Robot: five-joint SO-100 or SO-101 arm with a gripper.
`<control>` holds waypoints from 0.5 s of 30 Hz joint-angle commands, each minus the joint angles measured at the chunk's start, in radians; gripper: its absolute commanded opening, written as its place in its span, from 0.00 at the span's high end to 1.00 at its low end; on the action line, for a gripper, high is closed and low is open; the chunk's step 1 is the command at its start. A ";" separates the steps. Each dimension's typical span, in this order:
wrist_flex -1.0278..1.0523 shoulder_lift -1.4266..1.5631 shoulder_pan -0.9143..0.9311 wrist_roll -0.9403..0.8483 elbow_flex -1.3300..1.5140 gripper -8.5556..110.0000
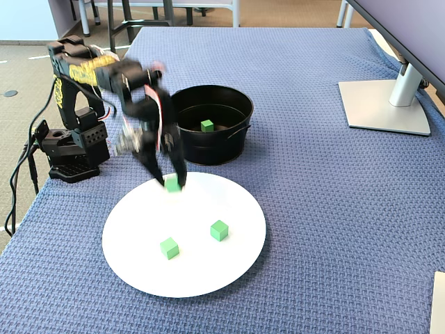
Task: Pick up the green cubes from the white plate and place them in the black recipient
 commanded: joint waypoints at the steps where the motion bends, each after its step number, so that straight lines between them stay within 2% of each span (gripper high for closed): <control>1: 0.112 0.233 -0.147 0.115 -0.034 0.93; 7: 0.118 0.376 -0.500 0.322 0.075 0.93; 15: -0.121 0.359 -0.854 0.500 0.308 0.93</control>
